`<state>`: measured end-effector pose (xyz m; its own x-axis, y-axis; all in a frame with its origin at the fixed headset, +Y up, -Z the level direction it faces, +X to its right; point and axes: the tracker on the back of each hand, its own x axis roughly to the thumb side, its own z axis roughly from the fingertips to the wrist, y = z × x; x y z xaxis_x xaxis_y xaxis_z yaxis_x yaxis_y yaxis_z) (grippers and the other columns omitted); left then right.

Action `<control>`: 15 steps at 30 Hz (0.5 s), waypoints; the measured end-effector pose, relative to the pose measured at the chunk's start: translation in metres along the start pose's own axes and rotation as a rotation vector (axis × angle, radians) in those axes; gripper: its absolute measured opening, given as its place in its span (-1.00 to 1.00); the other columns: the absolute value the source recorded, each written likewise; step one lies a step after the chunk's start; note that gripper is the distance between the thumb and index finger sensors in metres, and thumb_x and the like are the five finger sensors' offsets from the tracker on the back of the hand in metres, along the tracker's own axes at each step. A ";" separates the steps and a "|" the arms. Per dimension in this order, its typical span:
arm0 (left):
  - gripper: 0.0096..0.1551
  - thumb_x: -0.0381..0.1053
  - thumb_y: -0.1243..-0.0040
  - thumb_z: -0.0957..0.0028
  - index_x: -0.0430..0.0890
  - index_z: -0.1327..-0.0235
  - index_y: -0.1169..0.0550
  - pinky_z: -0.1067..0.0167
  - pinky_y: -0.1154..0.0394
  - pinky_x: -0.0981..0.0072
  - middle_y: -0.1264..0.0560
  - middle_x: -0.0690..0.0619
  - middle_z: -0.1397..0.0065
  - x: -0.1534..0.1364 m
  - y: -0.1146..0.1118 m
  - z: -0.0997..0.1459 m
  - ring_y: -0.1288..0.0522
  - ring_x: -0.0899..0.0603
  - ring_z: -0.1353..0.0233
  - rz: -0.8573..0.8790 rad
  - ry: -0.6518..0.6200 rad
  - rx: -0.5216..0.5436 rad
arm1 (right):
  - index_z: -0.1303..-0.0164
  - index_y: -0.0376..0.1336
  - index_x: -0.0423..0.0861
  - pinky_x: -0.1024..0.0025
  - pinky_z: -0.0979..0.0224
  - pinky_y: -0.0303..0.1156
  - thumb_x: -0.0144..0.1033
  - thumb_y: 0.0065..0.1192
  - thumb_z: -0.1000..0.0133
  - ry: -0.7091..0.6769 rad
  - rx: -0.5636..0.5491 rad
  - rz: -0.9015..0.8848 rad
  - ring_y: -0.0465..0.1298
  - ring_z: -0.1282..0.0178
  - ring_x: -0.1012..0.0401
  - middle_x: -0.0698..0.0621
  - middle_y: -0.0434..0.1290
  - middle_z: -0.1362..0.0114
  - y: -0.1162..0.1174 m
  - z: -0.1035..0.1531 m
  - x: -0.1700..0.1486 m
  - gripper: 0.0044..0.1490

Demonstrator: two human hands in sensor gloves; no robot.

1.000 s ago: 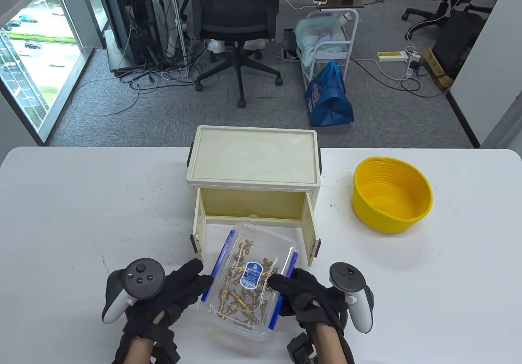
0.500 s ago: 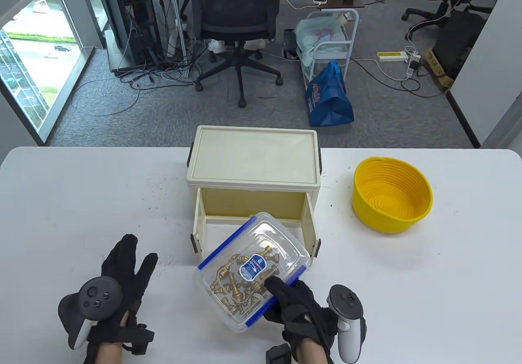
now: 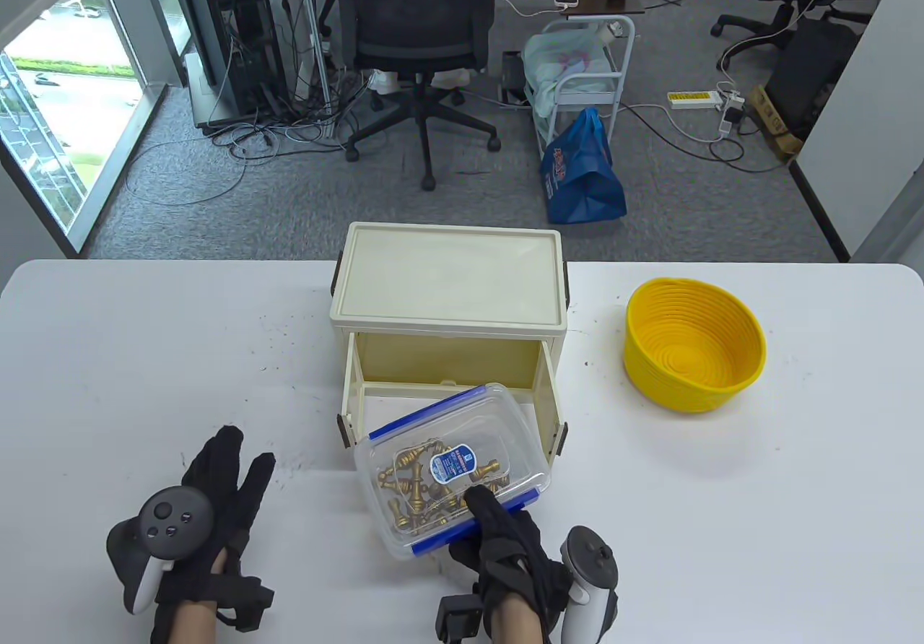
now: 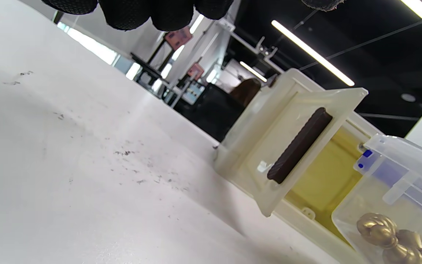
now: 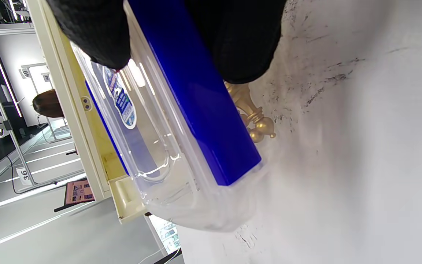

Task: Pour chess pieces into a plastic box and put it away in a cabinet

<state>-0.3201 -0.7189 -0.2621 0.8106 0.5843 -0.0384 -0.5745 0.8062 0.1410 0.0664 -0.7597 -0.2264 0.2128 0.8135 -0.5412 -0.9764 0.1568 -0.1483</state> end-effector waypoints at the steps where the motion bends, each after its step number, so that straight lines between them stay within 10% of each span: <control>1: -0.02 0.38 0.22 -0.47 -0.27 -0.91 -0.13 -0.43 -0.19 -0.60 -0.17 -0.46 -0.80 0.000 0.000 0.000 -0.16 -0.65 -0.67 0.002 0.002 -0.001 | -0.37 0.08 -0.27 0.32 -0.12 0.64 0.13 0.47 -0.18 0.008 -0.004 -0.011 0.60 -0.12 -0.07 -0.20 0.36 -0.35 0.001 -0.002 -0.001 -0.06; 15: -0.01 0.38 0.22 -0.47 -0.28 -0.92 -0.12 -0.43 -0.19 -0.60 -0.16 -0.47 -0.80 -0.001 0.001 0.001 -0.14 -0.66 -0.67 0.007 0.027 -0.002 | -0.38 0.05 -0.27 0.31 -0.16 0.63 0.13 0.45 -0.21 0.010 -0.039 -0.163 0.58 -0.17 -0.07 -0.21 0.33 -0.38 0.020 -0.030 0.000 -0.07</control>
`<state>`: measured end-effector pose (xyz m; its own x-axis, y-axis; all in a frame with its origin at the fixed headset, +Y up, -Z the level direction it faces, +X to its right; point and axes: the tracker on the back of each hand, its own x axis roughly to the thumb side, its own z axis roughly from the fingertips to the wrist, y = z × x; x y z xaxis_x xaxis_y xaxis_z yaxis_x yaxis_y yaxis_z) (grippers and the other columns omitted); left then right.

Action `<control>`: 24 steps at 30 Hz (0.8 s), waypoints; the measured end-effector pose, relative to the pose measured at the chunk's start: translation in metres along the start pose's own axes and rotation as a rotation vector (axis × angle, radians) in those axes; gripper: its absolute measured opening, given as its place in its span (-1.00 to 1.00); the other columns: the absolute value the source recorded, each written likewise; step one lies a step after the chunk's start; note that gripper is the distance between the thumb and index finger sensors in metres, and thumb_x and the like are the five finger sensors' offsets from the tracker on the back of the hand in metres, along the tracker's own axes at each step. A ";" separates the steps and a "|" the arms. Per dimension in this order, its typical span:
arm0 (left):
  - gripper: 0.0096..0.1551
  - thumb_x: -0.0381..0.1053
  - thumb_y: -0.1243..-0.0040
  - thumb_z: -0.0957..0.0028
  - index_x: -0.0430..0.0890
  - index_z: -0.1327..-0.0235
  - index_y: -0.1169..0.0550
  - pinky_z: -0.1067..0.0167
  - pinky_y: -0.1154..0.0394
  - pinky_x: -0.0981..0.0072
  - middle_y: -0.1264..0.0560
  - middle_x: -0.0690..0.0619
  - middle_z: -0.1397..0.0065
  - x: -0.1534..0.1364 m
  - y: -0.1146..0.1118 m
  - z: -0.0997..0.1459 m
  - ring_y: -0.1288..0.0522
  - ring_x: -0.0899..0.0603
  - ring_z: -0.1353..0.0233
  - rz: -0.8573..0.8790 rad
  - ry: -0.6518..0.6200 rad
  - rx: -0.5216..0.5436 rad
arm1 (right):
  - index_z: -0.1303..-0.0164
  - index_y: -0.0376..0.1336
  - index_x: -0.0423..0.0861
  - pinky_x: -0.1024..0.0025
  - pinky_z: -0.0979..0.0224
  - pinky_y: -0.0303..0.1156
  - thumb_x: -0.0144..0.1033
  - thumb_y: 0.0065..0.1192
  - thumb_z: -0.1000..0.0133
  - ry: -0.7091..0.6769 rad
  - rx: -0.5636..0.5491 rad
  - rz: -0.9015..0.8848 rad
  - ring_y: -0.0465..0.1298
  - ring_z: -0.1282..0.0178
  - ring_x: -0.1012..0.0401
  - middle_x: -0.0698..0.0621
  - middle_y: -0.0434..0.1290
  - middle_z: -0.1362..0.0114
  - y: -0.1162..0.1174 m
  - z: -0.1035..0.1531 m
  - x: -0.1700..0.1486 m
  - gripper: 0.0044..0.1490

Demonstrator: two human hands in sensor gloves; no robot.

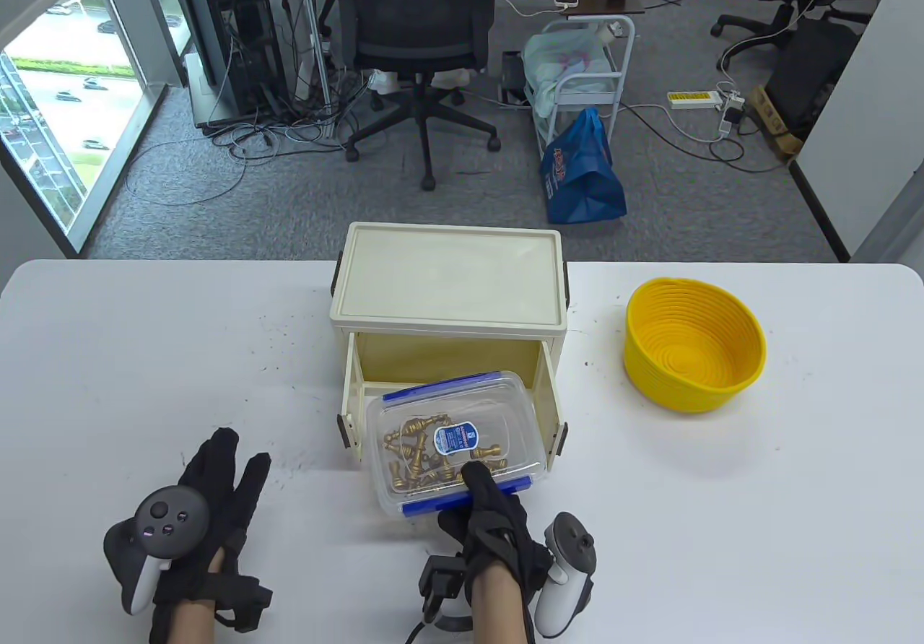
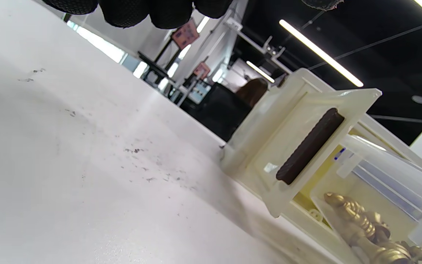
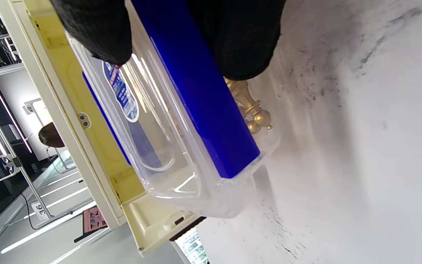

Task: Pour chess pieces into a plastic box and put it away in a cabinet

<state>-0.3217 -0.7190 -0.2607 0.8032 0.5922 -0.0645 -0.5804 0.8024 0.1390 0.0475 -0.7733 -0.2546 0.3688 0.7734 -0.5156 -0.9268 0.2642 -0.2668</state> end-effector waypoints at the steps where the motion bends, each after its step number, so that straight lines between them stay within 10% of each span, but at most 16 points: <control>1: -0.01 0.38 0.22 -0.46 -0.27 -0.92 -0.12 -0.43 -0.20 -0.60 -0.16 -0.47 -0.80 0.000 0.000 0.000 -0.14 -0.66 -0.67 0.000 -0.001 -0.003 | -0.37 0.04 -0.28 0.31 -0.16 0.63 0.13 0.45 -0.21 -0.003 -0.003 -0.001 0.58 -0.17 -0.07 -0.21 0.33 -0.38 0.001 -0.001 0.001 -0.07; 24: -0.02 0.37 0.23 -0.47 -0.27 -0.92 -0.12 -0.43 -0.19 -0.60 -0.15 -0.48 -0.81 0.002 -0.004 0.000 -0.13 -0.67 -0.66 -0.034 -0.008 -0.027 | -0.38 0.03 -0.28 0.31 -0.17 0.62 0.14 0.43 -0.22 -0.008 -0.057 -0.017 0.57 -0.19 -0.07 -0.22 0.32 -0.39 0.025 -0.032 0.012 -0.07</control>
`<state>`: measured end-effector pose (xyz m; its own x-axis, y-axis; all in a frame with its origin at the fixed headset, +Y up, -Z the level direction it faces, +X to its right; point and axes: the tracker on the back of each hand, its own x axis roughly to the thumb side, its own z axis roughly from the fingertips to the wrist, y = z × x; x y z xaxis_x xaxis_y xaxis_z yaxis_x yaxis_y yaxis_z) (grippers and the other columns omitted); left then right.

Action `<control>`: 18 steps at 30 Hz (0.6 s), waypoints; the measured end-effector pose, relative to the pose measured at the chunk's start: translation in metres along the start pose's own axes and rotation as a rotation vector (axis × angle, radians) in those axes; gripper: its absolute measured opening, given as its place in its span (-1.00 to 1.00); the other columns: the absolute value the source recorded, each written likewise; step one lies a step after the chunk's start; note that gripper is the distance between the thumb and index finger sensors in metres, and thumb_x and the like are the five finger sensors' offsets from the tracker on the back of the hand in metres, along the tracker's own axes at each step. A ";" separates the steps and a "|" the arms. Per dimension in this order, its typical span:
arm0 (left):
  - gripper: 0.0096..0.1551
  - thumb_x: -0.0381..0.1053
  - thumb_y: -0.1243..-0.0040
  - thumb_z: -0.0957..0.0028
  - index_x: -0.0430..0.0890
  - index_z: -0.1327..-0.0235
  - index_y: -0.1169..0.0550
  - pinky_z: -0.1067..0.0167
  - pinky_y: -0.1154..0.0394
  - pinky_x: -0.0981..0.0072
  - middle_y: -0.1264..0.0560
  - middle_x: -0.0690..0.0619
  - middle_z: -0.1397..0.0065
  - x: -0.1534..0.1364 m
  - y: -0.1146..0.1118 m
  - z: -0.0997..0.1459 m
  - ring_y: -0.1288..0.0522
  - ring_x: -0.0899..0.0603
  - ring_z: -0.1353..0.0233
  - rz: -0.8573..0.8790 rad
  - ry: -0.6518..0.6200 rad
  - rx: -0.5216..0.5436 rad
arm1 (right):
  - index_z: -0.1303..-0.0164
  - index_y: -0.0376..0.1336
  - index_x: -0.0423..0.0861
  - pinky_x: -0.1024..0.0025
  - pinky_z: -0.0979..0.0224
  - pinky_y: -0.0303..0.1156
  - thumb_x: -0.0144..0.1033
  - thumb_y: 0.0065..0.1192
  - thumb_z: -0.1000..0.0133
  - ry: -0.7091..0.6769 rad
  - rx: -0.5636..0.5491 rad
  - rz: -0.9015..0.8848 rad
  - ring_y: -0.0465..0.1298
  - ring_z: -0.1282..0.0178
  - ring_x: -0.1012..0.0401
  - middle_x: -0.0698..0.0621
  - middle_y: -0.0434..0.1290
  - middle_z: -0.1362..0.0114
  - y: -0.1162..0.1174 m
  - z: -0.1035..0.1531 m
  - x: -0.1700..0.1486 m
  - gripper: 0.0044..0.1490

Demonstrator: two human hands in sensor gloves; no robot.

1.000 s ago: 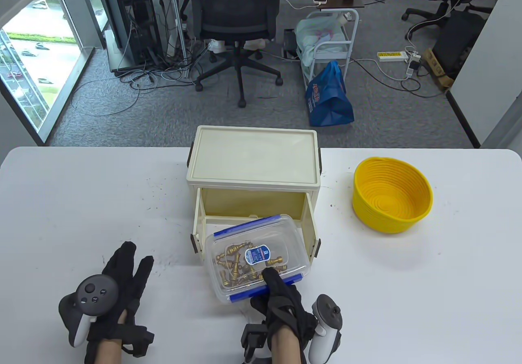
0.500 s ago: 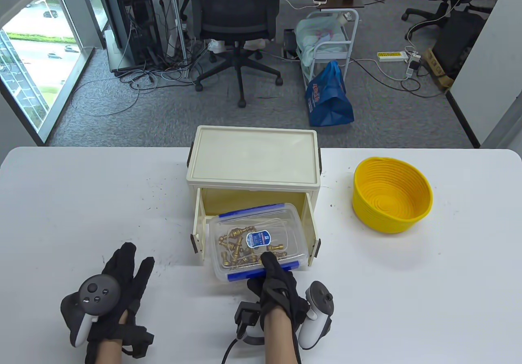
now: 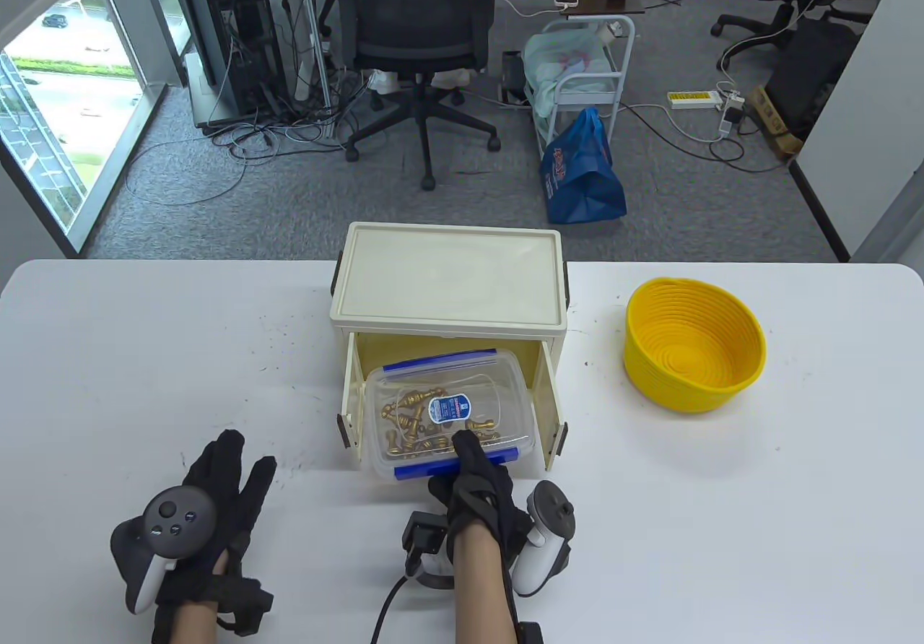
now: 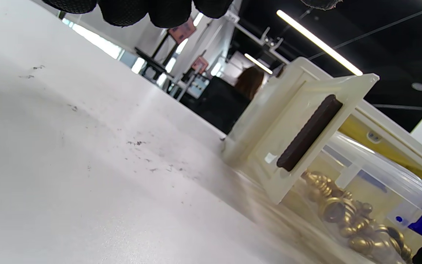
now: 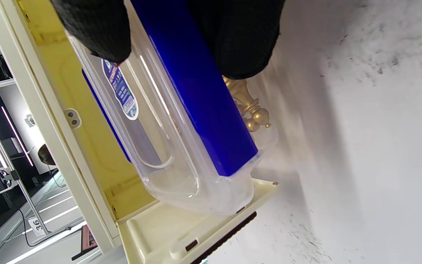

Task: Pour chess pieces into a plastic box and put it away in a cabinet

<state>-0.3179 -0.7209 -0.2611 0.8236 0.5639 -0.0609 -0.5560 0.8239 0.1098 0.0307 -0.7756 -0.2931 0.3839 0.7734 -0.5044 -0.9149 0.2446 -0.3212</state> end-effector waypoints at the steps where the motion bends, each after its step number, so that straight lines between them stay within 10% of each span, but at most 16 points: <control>1: -0.02 0.37 0.23 -0.47 -0.27 -0.92 -0.12 -0.44 -0.19 -0.60 -0.15 -0.48 -0.81 0.000 0.000 0.000 -0.13 -0.67 -0.67 0.000 0.001 -0.002 | -0.38 0.03 -0.28 0.31 -0.18 0.62 0.14 0.43 -0.23 -0.001 0.000 -0.006 0.57 -0.19 -0.07 -0.22 0.32 -0.39 0.001 -0.001 0.001 -0.07; 18: -0.02 0.37 0.23 -0.47 -0.28 -0.92 -0.12 -0.43 -0.19 -0.60 -0.14 -0.48 -0.81 0.001 -0.004 0.000 -0.13 -0.67 -0.67 -0.008 -0.004 -0.019 | -0.38 0.01 -0.27 0.31 -0.20 0.62 0.15 0.40 -0.25 -0.010 -0.055 -0.080 0.56 -0.21 -0.07 -0.22 0.30 -0.40 0.030 -0.026 0.016 -0.07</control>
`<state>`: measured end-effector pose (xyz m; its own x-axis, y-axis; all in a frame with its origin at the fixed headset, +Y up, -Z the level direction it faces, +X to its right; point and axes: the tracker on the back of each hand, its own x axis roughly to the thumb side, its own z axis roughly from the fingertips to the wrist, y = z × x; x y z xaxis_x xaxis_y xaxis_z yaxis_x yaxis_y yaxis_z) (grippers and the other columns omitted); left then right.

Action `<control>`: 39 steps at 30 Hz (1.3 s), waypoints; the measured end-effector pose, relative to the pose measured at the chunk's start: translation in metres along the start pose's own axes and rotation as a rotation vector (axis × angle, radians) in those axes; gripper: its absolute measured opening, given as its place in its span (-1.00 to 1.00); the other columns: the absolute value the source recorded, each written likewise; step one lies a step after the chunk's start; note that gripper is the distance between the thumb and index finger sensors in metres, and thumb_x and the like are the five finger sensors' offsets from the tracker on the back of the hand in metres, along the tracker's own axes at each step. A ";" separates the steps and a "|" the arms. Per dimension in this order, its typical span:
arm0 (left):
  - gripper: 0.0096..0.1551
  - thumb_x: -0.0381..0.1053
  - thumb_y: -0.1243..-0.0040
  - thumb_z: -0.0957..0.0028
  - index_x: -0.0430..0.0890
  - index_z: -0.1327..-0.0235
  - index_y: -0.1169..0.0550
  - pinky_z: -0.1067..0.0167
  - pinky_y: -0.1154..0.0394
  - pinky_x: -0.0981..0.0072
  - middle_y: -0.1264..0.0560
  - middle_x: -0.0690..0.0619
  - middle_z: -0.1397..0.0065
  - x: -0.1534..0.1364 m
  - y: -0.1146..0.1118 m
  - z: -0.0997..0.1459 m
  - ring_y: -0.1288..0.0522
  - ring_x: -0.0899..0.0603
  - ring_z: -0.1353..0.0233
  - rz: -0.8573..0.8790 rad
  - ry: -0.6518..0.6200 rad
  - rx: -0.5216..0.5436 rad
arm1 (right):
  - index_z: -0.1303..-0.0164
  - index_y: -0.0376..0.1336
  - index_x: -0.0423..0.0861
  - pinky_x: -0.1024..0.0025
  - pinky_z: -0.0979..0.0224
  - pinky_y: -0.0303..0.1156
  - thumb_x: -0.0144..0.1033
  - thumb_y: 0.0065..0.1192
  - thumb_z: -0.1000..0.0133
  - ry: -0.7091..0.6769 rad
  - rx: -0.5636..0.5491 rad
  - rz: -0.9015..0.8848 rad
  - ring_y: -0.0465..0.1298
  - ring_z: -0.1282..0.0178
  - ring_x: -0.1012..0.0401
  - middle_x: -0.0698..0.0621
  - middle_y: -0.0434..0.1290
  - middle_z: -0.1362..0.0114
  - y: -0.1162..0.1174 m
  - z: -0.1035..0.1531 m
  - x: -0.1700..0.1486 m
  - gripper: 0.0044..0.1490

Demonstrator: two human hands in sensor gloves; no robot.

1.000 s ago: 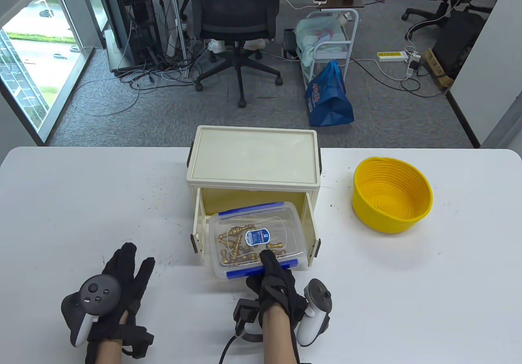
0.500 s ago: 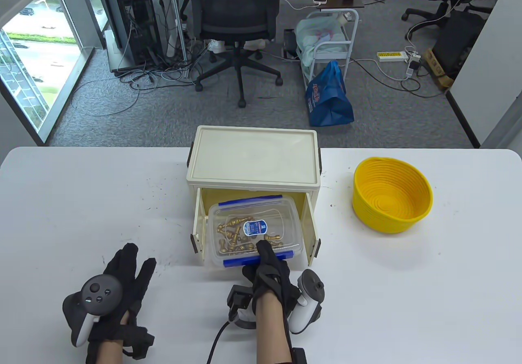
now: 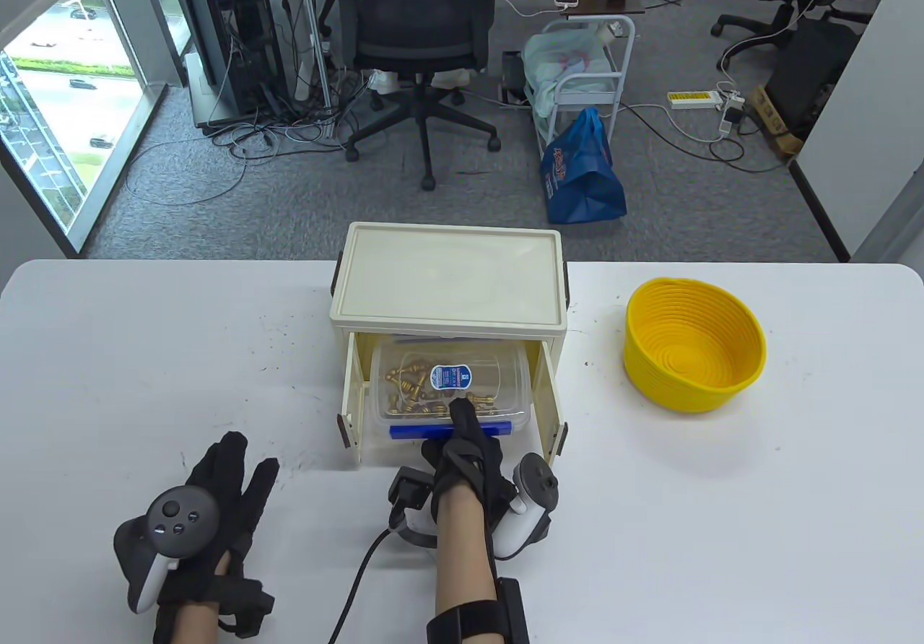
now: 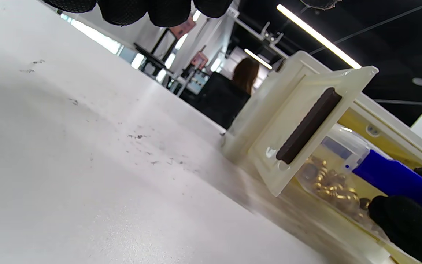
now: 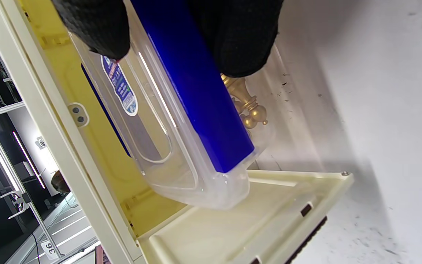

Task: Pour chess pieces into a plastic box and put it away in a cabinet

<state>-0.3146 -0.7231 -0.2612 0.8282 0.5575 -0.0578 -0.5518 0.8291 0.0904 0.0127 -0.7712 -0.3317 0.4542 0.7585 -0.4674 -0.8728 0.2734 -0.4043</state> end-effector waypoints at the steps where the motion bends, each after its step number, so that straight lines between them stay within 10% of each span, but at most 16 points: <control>1: -0.02 0.37 0.23 -0.47 -0.27 -0.92 -0.12 -0.43 -0.18 -0.60 -0.14 -0.48 -0.81 0.001 0.000 0.000 -0.13 -0.67 -0.66 -0.006 -0.002 -0.001 | -0.38 0.01 -0.27 0.31 -0.20 0.62 0.15 0.40 -0.24 -0.002 -0.004 0.000 0.56 -0.21 -0.07 -0.22 0.30 -0.40 0.002 -0.003 0.001 -0.07; 39: -0.03 0.38 0.25 -0.46 -0.20 -0.95 -0.08 -0.45 -0.09 -0.65 -0.06 -0.44 -0.86 0.007 -0.015 -0.004 -0.01 -0.67 -0.71 -0.106 -0.106 -0.080 | -0.43 -0.04 -0.24 0.39 -0.28 0.60 0.22 0.32 -0.31 -0.044 0.050 -0.010 0.54 -0.27 0.00 -0.18 0.26 -0.44 0.043 -0.085 0.030 -0.06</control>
<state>-0.3014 -0.7314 -0.2665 0.8854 0.4629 0.0426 -0.4637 0.8860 0.0096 0.0043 -0.7870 -0.4298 0.4551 0.7810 -0.4278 -0.8768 0.3090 -0.3685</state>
